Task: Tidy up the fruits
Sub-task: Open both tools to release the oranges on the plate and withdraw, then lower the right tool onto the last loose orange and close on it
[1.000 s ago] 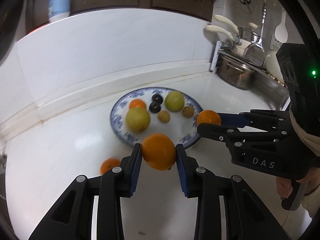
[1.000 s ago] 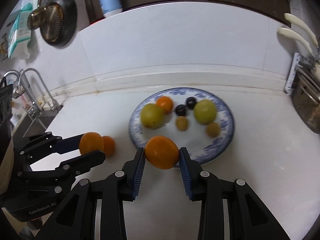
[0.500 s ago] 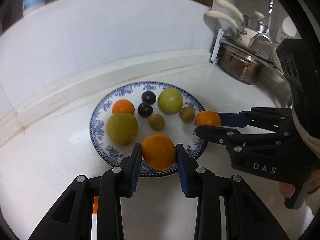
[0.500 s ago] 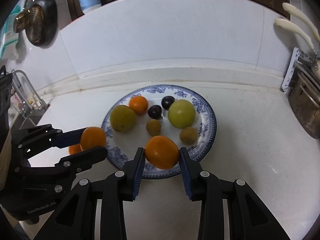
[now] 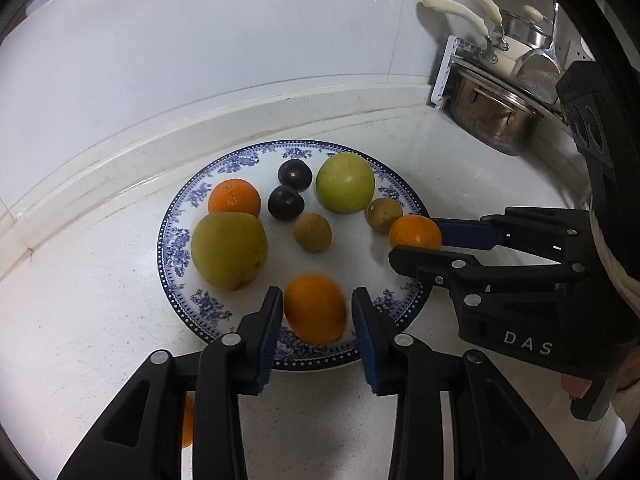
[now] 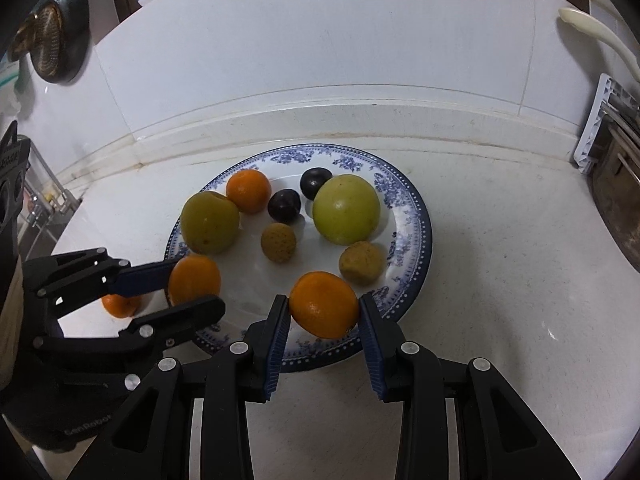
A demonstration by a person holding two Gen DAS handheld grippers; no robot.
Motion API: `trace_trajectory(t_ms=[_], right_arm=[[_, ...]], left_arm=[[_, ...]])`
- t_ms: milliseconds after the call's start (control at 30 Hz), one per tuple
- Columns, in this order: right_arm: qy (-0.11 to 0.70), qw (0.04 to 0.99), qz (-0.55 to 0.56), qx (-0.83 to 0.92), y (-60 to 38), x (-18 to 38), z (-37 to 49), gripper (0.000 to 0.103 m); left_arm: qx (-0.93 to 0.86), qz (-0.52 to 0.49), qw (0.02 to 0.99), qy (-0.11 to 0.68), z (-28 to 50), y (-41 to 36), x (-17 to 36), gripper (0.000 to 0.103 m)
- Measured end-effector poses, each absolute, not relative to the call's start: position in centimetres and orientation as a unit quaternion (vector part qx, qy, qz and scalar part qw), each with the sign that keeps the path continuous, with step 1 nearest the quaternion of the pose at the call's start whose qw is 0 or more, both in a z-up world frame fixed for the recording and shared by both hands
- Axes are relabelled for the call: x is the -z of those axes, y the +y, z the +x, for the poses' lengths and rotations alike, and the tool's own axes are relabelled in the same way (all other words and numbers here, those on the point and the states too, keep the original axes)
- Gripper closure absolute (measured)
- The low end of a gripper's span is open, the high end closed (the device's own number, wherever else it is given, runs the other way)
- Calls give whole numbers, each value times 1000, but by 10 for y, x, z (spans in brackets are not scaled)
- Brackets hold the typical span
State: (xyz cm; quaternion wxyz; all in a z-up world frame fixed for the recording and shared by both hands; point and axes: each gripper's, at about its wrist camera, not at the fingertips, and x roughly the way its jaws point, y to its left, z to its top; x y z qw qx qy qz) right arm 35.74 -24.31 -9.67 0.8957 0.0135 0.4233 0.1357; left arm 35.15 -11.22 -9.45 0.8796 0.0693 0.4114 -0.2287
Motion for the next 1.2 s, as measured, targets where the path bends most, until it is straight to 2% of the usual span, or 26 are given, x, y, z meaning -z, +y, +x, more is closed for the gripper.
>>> trace_trajectory(t_ms=[67, 167, 600, 1200], right_arm=[[423, 895, 15, -139, -243, 98, 358, 67], [419, 898, 21, -136, -245, 97, 357, 60], [381, 917, 34, -111, -242, 66, 312, 59], [349, 927, 41, -134, -182, 30, 260, 58]], left_arm=[[225, 72, 882, 407, 350, -112, 93, 56], [219, 72, 886, 402, 347, -107, 89, 56], [195, 61, 910, 360, 302, -70, 54, 55], [140, 33, 933, 329, 258, 3, 28, 49]])
